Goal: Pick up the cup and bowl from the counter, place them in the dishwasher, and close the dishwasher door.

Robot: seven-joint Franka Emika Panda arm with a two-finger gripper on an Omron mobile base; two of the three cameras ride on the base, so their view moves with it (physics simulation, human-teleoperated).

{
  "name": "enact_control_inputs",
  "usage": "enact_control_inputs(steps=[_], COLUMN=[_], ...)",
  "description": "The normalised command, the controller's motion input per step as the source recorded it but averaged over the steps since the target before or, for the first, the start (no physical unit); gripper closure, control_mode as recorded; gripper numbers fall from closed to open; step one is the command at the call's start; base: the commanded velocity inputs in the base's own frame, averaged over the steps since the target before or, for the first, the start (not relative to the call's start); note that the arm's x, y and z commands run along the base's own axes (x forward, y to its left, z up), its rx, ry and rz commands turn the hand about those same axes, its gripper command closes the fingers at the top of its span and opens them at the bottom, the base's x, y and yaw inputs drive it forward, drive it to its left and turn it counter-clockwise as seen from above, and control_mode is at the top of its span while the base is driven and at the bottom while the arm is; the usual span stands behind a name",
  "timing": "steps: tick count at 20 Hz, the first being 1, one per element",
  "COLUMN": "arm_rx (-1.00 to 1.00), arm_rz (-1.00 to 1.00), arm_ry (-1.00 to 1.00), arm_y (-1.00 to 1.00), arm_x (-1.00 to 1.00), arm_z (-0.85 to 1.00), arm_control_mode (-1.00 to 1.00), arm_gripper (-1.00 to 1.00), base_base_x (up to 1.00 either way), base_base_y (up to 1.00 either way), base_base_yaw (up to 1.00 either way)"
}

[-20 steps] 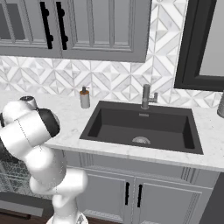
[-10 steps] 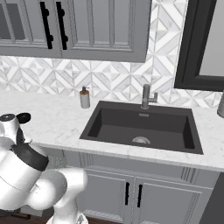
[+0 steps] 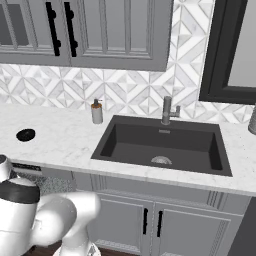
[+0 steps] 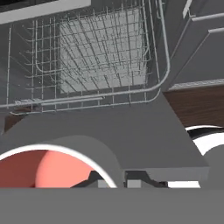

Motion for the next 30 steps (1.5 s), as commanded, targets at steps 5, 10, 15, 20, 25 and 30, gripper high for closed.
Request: enact_control_inputs(steps=[5,10,15,20,25,30], arm_rx=[-0.12,-0.03,0.00,0.00,0.00,0.00], arm_rz=[-0.03,-0.12,-0.12,-0.09,-0.06,-0.04], arm_ry=[0.02,-0.08,-0.14,-0.13,-0.14,-0.16], arm_y=[0.26,0.34,0.12,0.03,0.00,0.00], arm_x=[0.14,0.36,0.29,0.20,0.19,0.16], arm_z=[-0.59,-0.20,-0.17,-0.24,-0.21,-0.10], arm_control_mode=[-1.00,-1.00,-1.00,-1.00,-1.00,-1.00], arm_gripper=[1.00,1.00,1.00,1.00,1.00,1.00], base_base_x=[0.00,0.00,0.00,0.00,0.00,0.00], base_base_y=[0.00,0.00,0.00,0.00,0.00,0.00], base_base_yaw=[0.00,0.00,0.00,0.00,0.00,0.00])
